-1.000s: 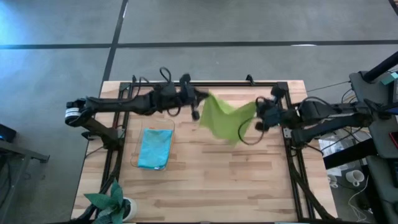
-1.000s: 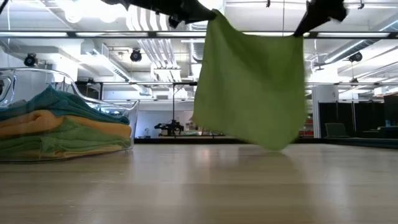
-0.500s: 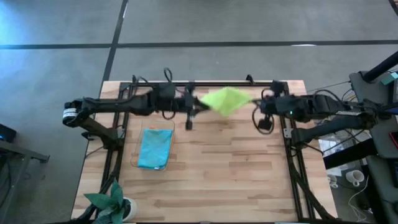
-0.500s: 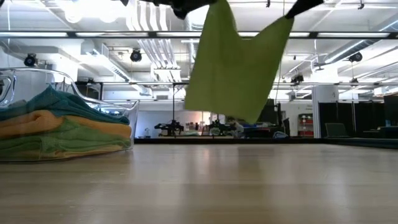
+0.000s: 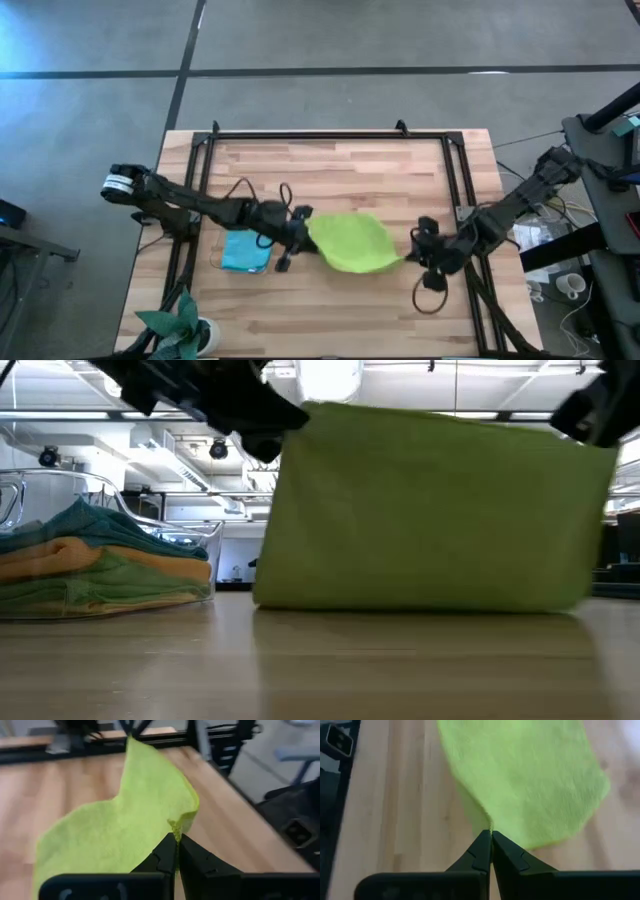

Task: Fold microfiber towels
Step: Fold the green microfiber towel on the table

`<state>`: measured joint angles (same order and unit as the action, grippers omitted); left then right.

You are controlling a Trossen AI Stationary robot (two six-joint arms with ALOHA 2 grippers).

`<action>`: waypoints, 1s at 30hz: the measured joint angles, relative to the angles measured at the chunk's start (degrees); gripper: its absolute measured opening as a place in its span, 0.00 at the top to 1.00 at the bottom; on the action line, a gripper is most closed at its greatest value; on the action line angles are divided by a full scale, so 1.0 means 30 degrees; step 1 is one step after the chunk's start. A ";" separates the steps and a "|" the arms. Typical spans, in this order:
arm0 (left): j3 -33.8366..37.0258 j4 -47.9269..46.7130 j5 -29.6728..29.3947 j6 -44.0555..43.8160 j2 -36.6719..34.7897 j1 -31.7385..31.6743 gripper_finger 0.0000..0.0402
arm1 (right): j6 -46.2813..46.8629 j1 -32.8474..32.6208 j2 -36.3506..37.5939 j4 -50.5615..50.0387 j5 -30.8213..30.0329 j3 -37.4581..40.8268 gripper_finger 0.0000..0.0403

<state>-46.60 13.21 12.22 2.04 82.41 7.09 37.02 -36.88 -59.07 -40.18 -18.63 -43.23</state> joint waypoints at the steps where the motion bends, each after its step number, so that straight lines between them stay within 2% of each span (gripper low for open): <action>1: 0.0325 0.0710 0.0119 -0.0405 0.0162 0.0362 1.00 | 0.0850 -0.0533 -0.0310 0.0035 -0.0017 0.0053 0.98; 5: 0.0689 0.3041 0.0331 -0.1617 0.1025 0.1729 1.00 | 0.3683 -0.2226 -0.1595 0.0080 -0.0062 0.0041 0.98; 9: 0.0466 0.4121 0.0330 -0.2825 0.2641 0.3027 1.00 | 0.4835 -0.3479 -0.2888 0.0679 0.0785 -0.0106 0.98; 17: -0.1258 0.4495 0.0314 -0.5634 0.6082 0.4504 1.00 | 0.8842 -0.4998 -0.4815 0.1853 0.5479 -0.0124 0.98; 19: -0.1864 0.4593 0.0636 -0.6075 0.6623 0.4860 1.00 | 0.9474 -0.5425 -0.5130 0.2284 0.6072 -0.0157 0.98; 26: -0.3622 0.4422 0.1076 -0.7274 0.7311 0.6157 1.00 | 0.9199 -0.5705 -0.5498 0.4102 0.6692 -0.0442 0.98; 30: -0.3833 0.4341 0.0278 -0.7115 0.7181 0.6398 1.00 | 0.6787 -0.5719 -0.5475 0.3857 0.3929 -0.0749 0.98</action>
<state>-58.10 26.24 13.06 -19.31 103.95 26.28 57.38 -54.04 -75.50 -28.61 -6.85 -45.48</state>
